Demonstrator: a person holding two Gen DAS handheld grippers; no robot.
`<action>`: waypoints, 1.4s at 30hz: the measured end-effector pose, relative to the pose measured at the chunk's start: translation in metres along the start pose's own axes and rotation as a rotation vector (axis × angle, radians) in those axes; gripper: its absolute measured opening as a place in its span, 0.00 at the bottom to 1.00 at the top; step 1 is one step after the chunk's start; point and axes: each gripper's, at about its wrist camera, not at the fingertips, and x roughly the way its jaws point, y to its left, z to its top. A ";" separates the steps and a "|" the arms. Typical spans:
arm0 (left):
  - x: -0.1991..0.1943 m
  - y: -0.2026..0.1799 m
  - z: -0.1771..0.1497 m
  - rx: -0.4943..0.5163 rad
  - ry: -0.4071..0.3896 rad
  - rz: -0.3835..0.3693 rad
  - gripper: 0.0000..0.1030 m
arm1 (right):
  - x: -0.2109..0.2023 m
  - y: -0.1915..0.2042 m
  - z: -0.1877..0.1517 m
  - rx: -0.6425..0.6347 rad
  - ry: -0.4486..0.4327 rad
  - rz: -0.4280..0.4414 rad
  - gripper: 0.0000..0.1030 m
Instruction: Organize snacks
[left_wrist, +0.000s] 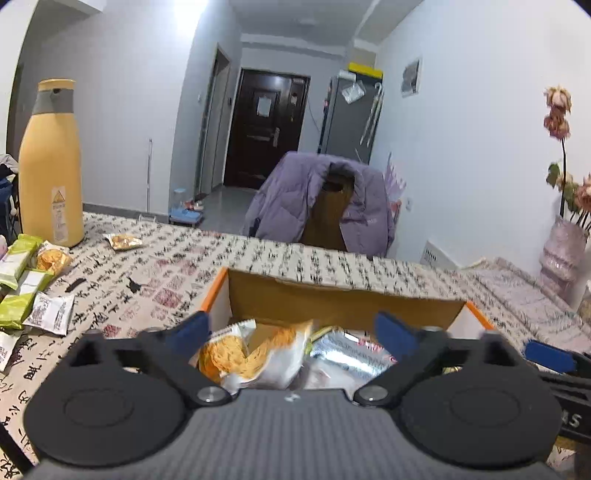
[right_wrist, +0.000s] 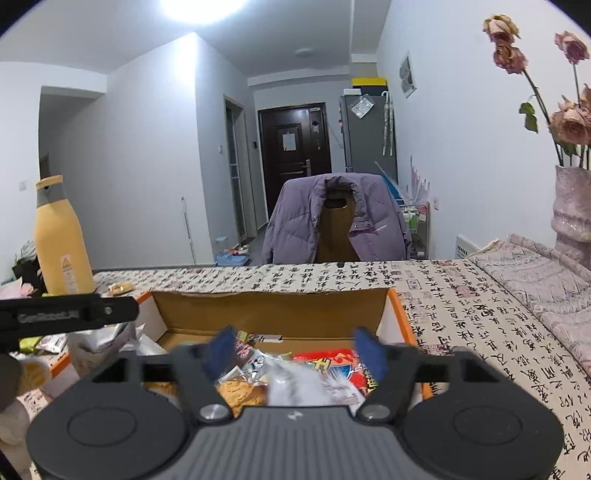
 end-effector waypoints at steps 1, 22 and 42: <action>-0.002 0.001 0.001 -0.004 -0.009 -0.008 1.00 | -0.001 -0.001 0.000 0.005 -0.007 0.001 1.00; -0.056 -0.005 0.019 -0.009 -0.084 -0.008 1.00 | -0.054 0.007 0.015 -0.009 -0.047 -0.004 1.00; -0.173 0.001 -0.049 0.136 -0.064 -0.062 1.00 | -0.161 0.015 -0.053 -0.041 0.004 0.041 1.00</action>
